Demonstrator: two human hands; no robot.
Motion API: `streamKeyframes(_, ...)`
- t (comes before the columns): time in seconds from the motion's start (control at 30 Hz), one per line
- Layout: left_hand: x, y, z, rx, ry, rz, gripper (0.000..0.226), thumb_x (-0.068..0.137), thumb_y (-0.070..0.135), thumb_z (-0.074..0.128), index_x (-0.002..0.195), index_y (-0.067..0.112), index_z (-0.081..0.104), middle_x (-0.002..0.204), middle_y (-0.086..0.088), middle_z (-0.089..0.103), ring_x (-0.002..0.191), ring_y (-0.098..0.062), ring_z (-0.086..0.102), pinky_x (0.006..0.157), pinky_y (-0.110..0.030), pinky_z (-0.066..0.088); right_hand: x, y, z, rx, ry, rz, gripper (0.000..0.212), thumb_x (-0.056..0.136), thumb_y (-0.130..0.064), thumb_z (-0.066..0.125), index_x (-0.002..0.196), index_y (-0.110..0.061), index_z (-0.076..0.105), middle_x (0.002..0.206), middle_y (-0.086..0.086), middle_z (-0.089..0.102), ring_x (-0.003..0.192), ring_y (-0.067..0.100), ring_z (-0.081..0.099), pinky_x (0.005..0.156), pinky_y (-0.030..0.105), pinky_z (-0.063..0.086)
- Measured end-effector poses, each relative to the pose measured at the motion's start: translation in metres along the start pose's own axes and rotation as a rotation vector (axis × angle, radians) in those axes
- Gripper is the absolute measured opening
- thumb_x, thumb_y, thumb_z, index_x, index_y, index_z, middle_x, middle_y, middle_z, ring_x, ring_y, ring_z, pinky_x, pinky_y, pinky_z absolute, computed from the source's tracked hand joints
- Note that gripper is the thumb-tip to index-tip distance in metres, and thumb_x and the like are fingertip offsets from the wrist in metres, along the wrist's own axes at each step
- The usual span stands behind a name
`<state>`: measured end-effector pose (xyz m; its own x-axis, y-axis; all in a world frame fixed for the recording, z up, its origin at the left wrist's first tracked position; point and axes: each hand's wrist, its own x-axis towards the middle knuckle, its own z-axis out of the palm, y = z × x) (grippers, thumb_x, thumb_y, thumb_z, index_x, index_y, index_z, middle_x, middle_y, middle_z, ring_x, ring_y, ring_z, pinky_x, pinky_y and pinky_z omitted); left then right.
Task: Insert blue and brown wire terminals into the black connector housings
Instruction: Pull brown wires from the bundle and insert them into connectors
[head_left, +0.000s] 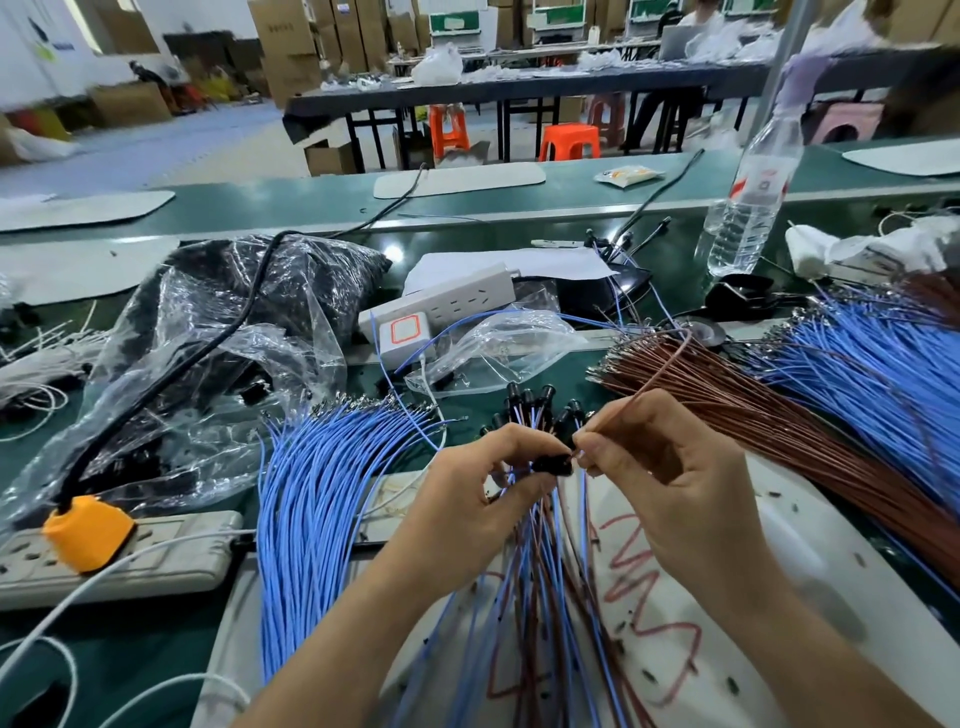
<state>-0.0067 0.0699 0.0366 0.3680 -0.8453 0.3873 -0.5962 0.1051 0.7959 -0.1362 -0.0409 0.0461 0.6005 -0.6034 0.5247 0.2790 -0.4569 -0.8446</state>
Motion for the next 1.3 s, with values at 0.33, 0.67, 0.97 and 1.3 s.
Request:
streamKeyframes(0.33, 0.0, -0.001, -0.001, -0.014, 0.006, 0.0, 0.028, 0.086, 0.01, 0.065, 0.104, 0.032, 0.066, 0.091, 0.011, 0.071, 0.08, -0.005, 0.058, 0.075, -0.017, 0.041, 0.002, -0.002, 0.001, 0.118, -0.03, 0.077, 0.006, 0.078, -0.009, 0.068, 0.08, -0.008, 0.063, 0.072, 0.007, 0.068, 0.063, 0.011, 0.066, 0.064, 0.014, 0.051)
streamKeyframes(0.67, 0.001, -0.002, -0.001, -0.135, -0.011, -0.016, 0.022, 0.086, 0.02, 0.062, 0.107, 0.025, 0.067, 0.099, 0.009, 0.071, 0.088, -0.004, 0.061, 0.077, -0.018, 0.043, 0.004, 0.01, 0.0, 0.057, -0.138, 0.184, 0.017, 0.072, -0.024, 0.069, 0.083, -0.011, 0.067, 0.089, 0.0, 0.07, 0.081, 0.012, 0.067, 0.073, 0.027, 0.054)
streamKeyframes(0.97, 0.004, -0.004, -0.006, -0.436, 0.164, -0.055, 0.019, 0.083, 0.015, 0.059, 0.102, 0.018, 0.063, 0.091, 0.006, 0.072, 0.09, -0.007, 0.065, 0.081, -0.02, 0.05, 0.014, -0.001, -0.056, -0.983, -0.14, 0.43, 0.08, 0.065, -0.051, 0.078, 0.133, -0.028, 0.043, 0.125, -0.001, 0.05, 0.117, 0.016, 0.046, 0.098, 0.032, 0.041)
streamKeyframes(1.3, 0.002, -0.006, -0.007, -0.468, 0.17, -0.037, 0.02, 0.087, 0.015, 0.06, 0.1, 0.029, 0.066, 0.091, 0.005, 0.071, 0.086, -0.008, 0.062, 0.077, -0.02, 0.05, -0.017, 0.006, -0.085, -0.863, -0.163, 0.613, 0.096, 0.068, -0.054, 0.077, 0.147, -0.037, 0.024, 0.11, 0.008, 0.057, 0.099, 0.027, 0.055, 0.074, 0.031, 0.037)
